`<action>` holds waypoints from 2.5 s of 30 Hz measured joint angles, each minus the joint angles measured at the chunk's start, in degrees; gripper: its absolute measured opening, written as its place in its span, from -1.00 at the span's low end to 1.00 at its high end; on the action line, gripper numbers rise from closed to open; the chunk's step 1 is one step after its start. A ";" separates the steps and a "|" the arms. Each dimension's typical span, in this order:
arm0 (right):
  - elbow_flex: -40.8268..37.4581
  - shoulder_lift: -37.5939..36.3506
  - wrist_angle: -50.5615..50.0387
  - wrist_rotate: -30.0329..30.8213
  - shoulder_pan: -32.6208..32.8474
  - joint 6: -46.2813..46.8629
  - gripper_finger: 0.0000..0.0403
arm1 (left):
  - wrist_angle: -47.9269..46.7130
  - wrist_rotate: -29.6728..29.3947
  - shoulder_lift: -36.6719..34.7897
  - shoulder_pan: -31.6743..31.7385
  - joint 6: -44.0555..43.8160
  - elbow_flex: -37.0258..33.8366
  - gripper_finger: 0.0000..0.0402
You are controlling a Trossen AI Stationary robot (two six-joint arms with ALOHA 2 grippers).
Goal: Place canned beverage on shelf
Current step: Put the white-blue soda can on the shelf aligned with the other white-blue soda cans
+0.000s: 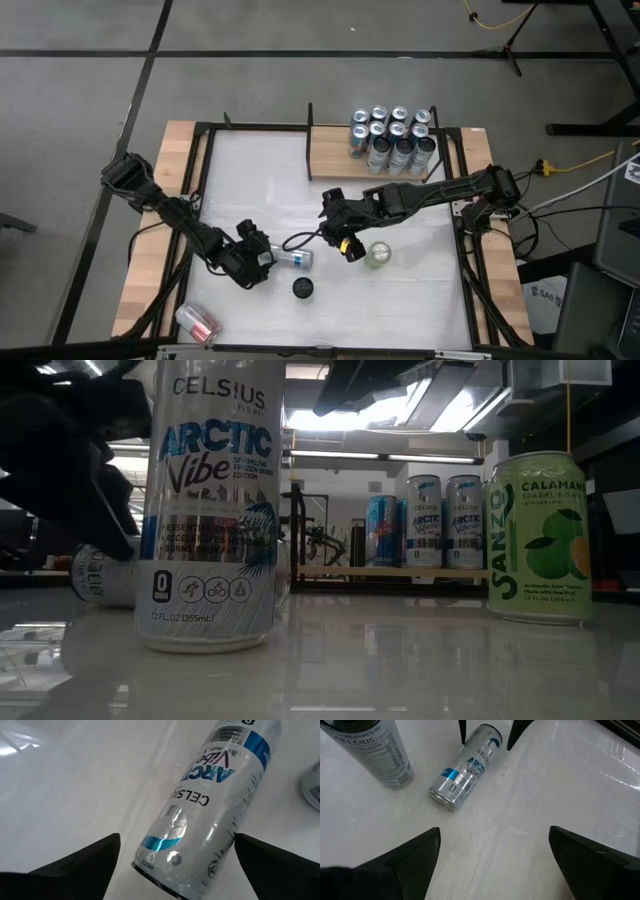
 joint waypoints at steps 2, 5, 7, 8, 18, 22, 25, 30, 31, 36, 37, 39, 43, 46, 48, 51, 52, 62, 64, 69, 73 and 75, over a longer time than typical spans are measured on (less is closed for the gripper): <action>0.00 0.00 0.00 0.00 0.00 0.00 0.80 | 0.00 -0.02 0.00 0.58 -0.03 0.00 0.92; 0.00 0.00 0.00 0.00 0.02 0.00 0.80 | 0.02 0.00 0.00 1.42 -0.37 0.00 0.92; 0.00 0.00 0.00 0.00 0.02 0.00 0.80 | 0.02 0.20 0.00 2.07 -0.23 0.00 0.92; 0.00 0.00 0.00 0.00 0.01 0.00 0.80 | 0.02 0.50 0.00 2.36 -0.07 0.00 0.92; 0.00 0.00 0.01 0.00 0.01 0.00 0.80 | 1.65 6.23 0.00 4.44 11.71 0.00 0.92; 0.00 0.00 0.00 0.00 0.02 0.00 0.80 | 3.49 10.78 0.00 4.38 15.87 0.00 0.92; 0.00 0.00 0.02 0.00 0.00 0.00 0.80 | 4.18 11.89 0.00 4.36 17.62 0.00 0.92; 0.00 0.00 0.02 0.00 0.00 0.00 0.80 | 4.33 11.86 0.59 4.38 17.97 0.00 0.92; 0.00 0.00 0.02 0.00 0.00 0.00 0.80 | 4.32 12.11 0.96 4.36 17.97 0.00 0.92; 0.00 0.00 0.02 0.00 0.00 -0.03 0.80 | 4.41 14.62 3.38 4.37 17.94 0.00 0.90; 0.00 0.00 0.02 0.00 0.00 -0.03 0.80 | 4.42 14.96 3.49 4.38 17.92 0.00 0.87; 0.00 0.00 0.02 0.00 0.02 -0.03 0.80 | 4.44 15.18 3.52 4.37 17.70 0.00 0.80; 0.00 0.00 0.02 0.00 0.00 -0.03 0.80 | 4.40 15.79 3.52 4.38 17.70 0.03 0.58; 0.00 0.00 0.03 0.00 0.00 -0.03 0.80 | 3.96 17.20 3.52 4.38 17.82 0.62 0.36; 0.00 0.00 0.04 0.00 0.01 -0.03 0.80 | 3.45 17.25 3.52 4.38 17.95 1.44 0.22; 0.00 0.00 0.04 0.00 0.00 -0.03 0.80 | 1.50 17.64 3.52 4.67 18.03 2.91 0.17; 0.00 0.00 0.04 0.00 0.02 -0.03 0.80 | 0.63 17.80 3.52 4.90 18.05 3.35 0.17; 0.00 0.00 0.04 0.00 0.00 -0.03 0.80 | -20.70 22.97 3.45 9.23 21.23 13.36 0.18; 0.00 0.00 0.04 0.00 0.01 -0.03 0.80 | -27.11 24.71 3.45 10.56 23.47 16.57 0.20; 0.00 0.00 0.04 0.00 0.00 -0.03 0.80 | -43.11 26.14 3.45 14.70 29.38 24.61 0.22; 0.00 0.00 0.00 0.00 0.00 -0.03 0.80 | -53.78 26.10 3.45 18.60 30.58 27.88 0.22; 0.00 0.00 0.00 0.00 0.00 -0.03 0.80 | -58.17 26.12 3.44 20.32 30.61 28.25 0.22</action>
